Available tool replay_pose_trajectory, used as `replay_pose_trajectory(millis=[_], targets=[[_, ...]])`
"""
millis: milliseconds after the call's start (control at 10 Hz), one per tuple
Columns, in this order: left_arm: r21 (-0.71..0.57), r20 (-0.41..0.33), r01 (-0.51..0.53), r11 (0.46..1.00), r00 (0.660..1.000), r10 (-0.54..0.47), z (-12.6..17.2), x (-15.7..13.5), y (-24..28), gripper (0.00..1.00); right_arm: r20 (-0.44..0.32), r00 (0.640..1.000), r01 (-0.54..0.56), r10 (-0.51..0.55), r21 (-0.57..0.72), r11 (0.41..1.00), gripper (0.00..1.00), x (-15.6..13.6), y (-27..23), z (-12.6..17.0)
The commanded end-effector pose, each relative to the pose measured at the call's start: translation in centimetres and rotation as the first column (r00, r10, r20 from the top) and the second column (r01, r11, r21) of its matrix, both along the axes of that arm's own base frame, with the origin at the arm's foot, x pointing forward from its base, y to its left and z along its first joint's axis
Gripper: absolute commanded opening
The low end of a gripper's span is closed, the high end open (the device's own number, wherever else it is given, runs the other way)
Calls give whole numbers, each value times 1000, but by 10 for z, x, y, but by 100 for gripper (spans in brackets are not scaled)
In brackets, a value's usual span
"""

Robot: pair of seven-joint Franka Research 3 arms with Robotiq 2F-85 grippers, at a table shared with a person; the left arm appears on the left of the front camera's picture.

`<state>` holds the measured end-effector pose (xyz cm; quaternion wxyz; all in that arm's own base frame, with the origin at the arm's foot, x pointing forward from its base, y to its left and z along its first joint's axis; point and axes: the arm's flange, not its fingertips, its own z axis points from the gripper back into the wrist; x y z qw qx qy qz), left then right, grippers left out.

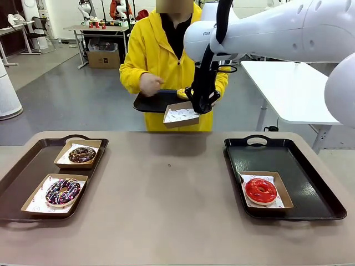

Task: Individually package the donuts and arrange them on the tray.
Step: Place the picked Paper togo box on the Handle tray while simultaneously picking up another Paper togo box from the table with the other hand, then place the picked Paper togo box on the Handle tray.

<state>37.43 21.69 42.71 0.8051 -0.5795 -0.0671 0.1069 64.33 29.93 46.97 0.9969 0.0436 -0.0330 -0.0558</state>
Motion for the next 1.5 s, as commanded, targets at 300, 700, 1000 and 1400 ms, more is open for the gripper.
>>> replay_pose_trajectory(millis=[300,700,1000,1400], targets=[[0,0,0,1000,1000,0,0,0,0,100,-75,997,-25,21,-58,998,0,11,1,-9],[0,0,0,1000,1000,0,0,0,0,100,-29,1000,5,-6,-10,1000,0,3,2,-8],[0,0,0,1000,1000,0,0,0,0,100,-29,1000,5,-6,-10,1000,0,3,2,-8],[0,0,0,1000,1000,0,0,0,0,100,-29,1000,5,-6,-10,1000,0,3,2,-8]])
